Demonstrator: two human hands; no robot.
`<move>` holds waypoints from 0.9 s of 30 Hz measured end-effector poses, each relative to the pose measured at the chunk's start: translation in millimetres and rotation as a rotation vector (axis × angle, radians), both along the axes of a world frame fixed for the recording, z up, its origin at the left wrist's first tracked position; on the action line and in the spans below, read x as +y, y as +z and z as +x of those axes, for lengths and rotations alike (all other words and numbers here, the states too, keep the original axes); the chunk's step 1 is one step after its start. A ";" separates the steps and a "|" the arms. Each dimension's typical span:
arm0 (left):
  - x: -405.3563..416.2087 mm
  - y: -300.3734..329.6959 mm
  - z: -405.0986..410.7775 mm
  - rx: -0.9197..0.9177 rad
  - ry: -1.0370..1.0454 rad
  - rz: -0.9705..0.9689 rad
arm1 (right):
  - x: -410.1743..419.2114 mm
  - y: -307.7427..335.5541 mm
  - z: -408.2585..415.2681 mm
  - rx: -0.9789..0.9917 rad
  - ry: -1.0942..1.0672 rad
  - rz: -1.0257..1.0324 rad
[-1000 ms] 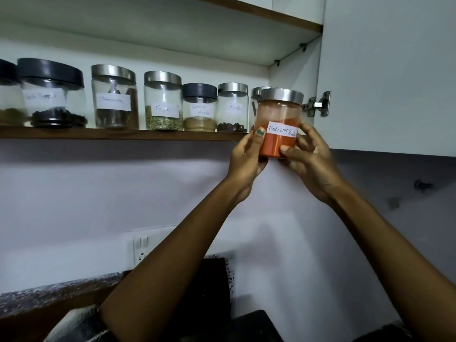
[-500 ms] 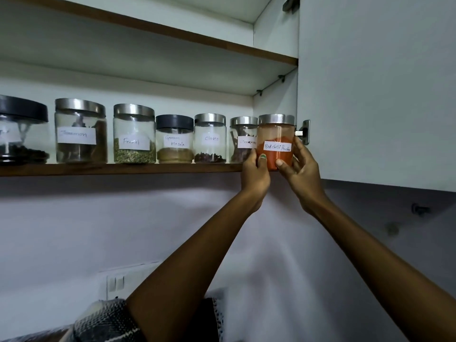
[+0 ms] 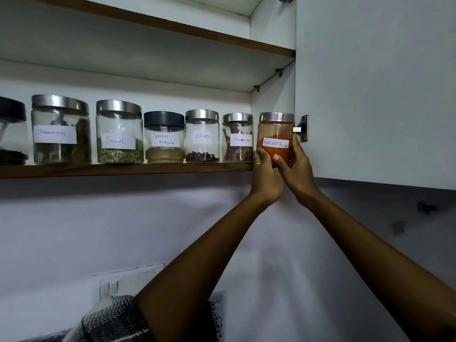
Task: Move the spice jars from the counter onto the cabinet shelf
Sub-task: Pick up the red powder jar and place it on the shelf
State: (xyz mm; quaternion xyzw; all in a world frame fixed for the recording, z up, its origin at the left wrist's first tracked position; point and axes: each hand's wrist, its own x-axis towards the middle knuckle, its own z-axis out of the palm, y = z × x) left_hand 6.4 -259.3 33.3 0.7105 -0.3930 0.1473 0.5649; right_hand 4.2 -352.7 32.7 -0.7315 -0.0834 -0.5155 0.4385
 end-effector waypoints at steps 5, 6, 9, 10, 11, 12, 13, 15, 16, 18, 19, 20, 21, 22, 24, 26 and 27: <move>-6.2 -2.0 4.2 -0.100 0.120 0.221 | -4.7 -5.2 13.7 0.047 -0.068 0.005; -7.6 -1.3 5.4 -0.120 0.166 0.271 | -6.0 -4.7 16.2 0.066 -0.096 -0.003; -11.2 0.7 6.6 -0.165 0.294 0.388 | -10.1 -1.8 21.7 0.124 -0.168 -0.046; -12.6 1.0 6.7 -0.180 0.320 0.415 | -11.4 -1.4 22.9 0.142 -0.191 -0.064; -13.9 1.2 7.2 -0.194 0.342 0.438 | -12.3 -1.1 24.0 0.156 -0.216 -0.079; -15.1 1.2 8.0 -0.210 0.359 0.457 | -13.5 -1.3 25.7 0.170 -0.238 -0.092; -15.8 1.3 9.1 -0.225 0.373 0.470 | -15.1 -1.3 27.6 0.190 -0.257 -0.106; -16.7 1.5 11.6 -0.247 0.394 0.493 | -16.8 -2.0 31.4 0.222 -0.289 -0.124; -17.1 1.2 12.7 -0.260 0.404 0.509 | -17.6 -2.8 33.8 0.223 -0.295 -0.117; -18.6 -0.4 14.1 -0.288 0.432 0.546 | -17.2 -5.0 37.2 0.198 -0.318 -0.096; -19.7 -1.6 14.8 -0.300 0.447 0.555 | -17.6 -6.2 38.5 0.179 -0.370 -0.112; -20.8 -2.9 15.6 -0.309 0.460 0.555 | -17.9 -7.5 39.5 0.166 -0.401 -0.125; -21.5 -4.2 16.2 -0.317 0.471 0.551 | -18.2 -9.0 39.8 0.161 -0.413 -0.135; -22.0 -5.7 16.6 -0.324 0.477 0.548 | -19.5 -10.4 39.9 0.148 -0.436 -0.164; -21.6 -8.2 17.3 -0.341 0.477 0.546 | -18.8 -12.8 39.4 0.126 -0.456 -0.197; -19.6 -11.0 18.5 -0.360 0.469 0.542 | -17.7 -15.9 36.6 0.106 -0.454 -0.195; -18.7 -12.7 19.0 -0.363 0.458 0.538 | -15.6 -16.9 32.6 0.113 -0.441 -0.184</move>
